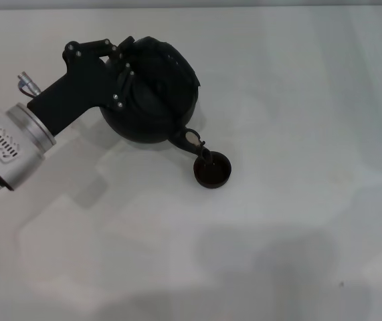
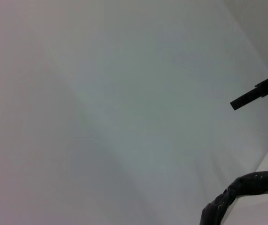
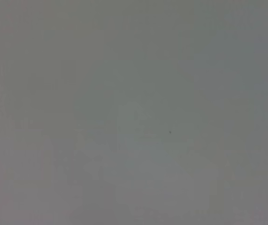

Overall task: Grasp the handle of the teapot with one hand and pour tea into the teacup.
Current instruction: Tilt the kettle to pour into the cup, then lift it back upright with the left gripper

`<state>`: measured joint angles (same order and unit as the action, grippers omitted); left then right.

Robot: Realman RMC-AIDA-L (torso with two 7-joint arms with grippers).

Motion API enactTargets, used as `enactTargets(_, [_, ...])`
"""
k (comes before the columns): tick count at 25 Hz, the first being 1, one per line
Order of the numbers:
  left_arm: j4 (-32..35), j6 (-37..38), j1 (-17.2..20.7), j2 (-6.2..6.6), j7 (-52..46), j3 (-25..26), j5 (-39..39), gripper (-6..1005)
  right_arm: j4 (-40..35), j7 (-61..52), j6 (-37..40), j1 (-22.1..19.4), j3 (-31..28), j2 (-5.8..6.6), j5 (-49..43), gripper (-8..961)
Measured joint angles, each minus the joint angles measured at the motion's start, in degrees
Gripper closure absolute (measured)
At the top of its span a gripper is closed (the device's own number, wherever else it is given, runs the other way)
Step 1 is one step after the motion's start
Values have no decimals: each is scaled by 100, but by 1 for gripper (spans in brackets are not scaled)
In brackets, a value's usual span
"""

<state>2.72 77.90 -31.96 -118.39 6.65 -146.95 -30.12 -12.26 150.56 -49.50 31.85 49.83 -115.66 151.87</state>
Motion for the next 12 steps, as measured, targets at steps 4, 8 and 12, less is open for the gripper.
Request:
enactTargets(4, [0, 0, -3, -1, 166, 0, 24, 890, 0, -4, -5, 8, 22, -8, 0, 114])
enactTargets(8, [16, 0, -11, -8, 323, 0, 58, 893, 5, -6, -8, 25, 31, -17, 0, 114])
enactTargets(12, [60, 27, -12, -33, 535, 0, 59, 894, 14, -55, -31, 31, 38, -19, 0, 114])
